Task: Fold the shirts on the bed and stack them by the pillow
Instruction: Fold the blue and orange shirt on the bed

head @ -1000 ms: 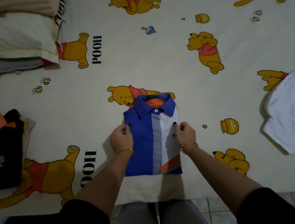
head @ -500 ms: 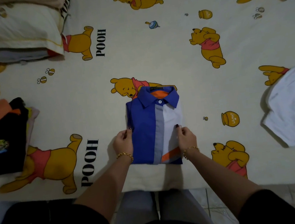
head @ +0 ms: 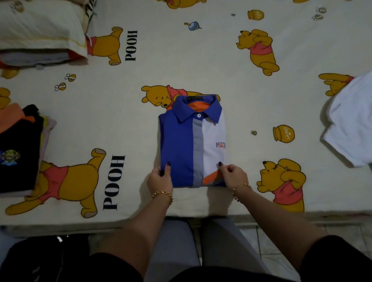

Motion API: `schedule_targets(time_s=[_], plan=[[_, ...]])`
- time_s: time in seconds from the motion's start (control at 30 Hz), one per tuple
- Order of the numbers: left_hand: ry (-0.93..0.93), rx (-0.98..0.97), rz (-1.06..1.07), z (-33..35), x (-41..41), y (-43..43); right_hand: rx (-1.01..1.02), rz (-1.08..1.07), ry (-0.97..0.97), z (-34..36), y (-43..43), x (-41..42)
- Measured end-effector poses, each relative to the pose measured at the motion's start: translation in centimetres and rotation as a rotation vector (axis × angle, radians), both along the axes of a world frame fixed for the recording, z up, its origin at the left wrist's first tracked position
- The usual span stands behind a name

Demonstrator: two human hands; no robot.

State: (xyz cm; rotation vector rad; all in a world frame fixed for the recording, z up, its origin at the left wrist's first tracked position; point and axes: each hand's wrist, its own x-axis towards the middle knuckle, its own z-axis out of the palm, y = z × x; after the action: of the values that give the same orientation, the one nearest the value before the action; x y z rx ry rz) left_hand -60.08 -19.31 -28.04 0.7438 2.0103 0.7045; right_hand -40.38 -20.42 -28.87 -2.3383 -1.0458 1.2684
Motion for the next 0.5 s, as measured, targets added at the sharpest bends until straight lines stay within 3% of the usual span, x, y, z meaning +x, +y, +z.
schedule_targets(time_s=[0.33,0.5], plan=[[0.094,-0.152,-0.069,0.2,-0.4,-2.8,0.01,0.036,-0.127,0.1,-2.9,0.0],[0.217,0.033,-0.093,0.6,0.4,0.2,0.201,-0.056,-0.095,-0.2,-0.2,-0.9]])
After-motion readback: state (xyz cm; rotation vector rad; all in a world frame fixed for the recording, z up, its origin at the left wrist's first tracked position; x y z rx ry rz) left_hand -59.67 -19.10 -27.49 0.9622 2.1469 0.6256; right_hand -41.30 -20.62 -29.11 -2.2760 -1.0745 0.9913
